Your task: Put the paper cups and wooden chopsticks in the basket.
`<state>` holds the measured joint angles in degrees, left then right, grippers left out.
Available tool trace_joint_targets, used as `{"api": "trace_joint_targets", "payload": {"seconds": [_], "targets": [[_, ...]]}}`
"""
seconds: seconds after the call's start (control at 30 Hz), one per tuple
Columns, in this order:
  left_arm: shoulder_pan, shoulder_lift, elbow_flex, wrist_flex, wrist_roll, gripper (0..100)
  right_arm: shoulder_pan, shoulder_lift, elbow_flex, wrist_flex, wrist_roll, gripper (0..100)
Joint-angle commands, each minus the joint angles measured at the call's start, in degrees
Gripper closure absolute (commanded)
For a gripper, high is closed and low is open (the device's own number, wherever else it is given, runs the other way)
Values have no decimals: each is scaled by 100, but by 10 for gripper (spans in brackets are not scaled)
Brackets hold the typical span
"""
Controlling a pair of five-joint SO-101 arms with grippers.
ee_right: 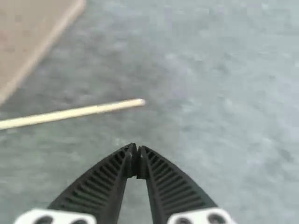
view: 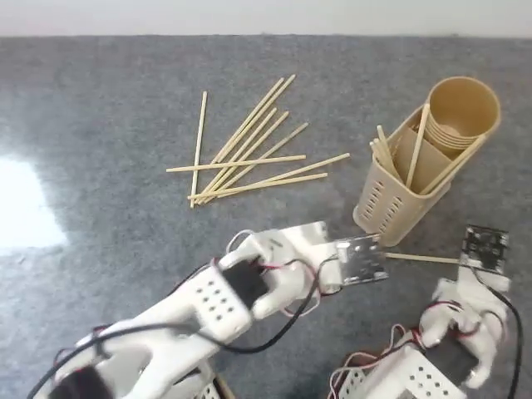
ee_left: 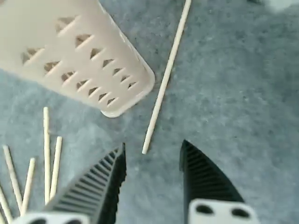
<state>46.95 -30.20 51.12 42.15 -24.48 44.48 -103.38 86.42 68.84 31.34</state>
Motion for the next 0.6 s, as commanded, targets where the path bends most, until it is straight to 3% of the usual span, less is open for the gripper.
{"api": "trace_joint_targets", "payload": {"seconds": [0.0, 0.17, 0.57], "targets": [[88, 1160, -1033, 141, -273, 819, 848, -31, -325, -523, 387, 991], [167, 2769, -2264, 264, -422, 820, 1587, 22, -264, -1402, 387, 991], [237, 4897, -3978, 299, -422, 820, 1868, -31, 774, -2360, 440, 991]]}}
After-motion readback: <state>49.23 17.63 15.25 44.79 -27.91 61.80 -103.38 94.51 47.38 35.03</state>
